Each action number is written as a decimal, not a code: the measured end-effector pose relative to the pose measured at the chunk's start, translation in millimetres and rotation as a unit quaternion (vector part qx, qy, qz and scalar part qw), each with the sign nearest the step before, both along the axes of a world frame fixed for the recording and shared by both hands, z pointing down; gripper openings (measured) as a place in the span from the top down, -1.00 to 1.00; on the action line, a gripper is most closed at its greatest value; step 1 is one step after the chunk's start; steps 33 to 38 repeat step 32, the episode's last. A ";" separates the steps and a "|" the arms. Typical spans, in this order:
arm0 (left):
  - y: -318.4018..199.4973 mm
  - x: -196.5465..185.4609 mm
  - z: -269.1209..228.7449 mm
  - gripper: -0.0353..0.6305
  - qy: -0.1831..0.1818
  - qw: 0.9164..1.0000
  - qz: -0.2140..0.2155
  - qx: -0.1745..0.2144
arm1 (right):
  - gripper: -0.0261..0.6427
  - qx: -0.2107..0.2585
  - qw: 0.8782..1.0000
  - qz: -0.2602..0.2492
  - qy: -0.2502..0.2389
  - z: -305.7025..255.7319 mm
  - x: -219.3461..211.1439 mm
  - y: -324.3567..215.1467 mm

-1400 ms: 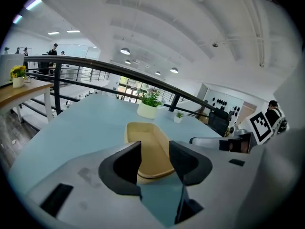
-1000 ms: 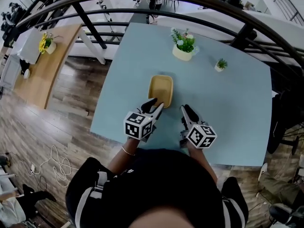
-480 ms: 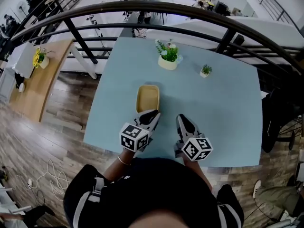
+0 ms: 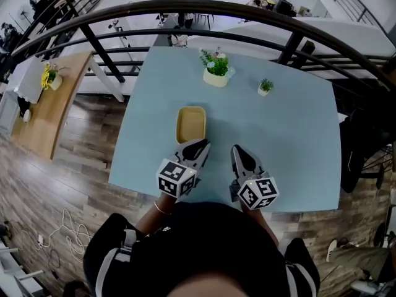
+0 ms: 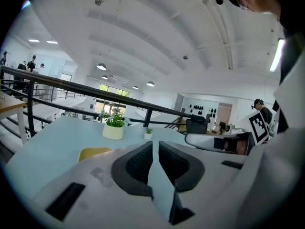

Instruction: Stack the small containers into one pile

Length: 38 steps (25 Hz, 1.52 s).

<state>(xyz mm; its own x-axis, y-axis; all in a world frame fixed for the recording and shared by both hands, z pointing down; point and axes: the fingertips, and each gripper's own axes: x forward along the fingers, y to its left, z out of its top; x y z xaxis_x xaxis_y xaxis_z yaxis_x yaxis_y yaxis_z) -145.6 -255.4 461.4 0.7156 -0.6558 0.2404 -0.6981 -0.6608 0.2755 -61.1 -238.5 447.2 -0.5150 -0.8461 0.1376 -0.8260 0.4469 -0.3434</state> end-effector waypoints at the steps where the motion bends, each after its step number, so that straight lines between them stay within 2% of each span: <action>1: 0.5 0.1 0.4 0.76 -0.001 1.000 0.000 -0.001 | 0.91 0.001 1.000 -0.002 0.001 -0.5 -0.7 0.5; 38: 4.9 -7.6 1.2 0.76 0.004 1.000 -0.019 -0.013 | 0.91 0.004 1.000 -0.017 -0.010 -6.8 -5.1 7.5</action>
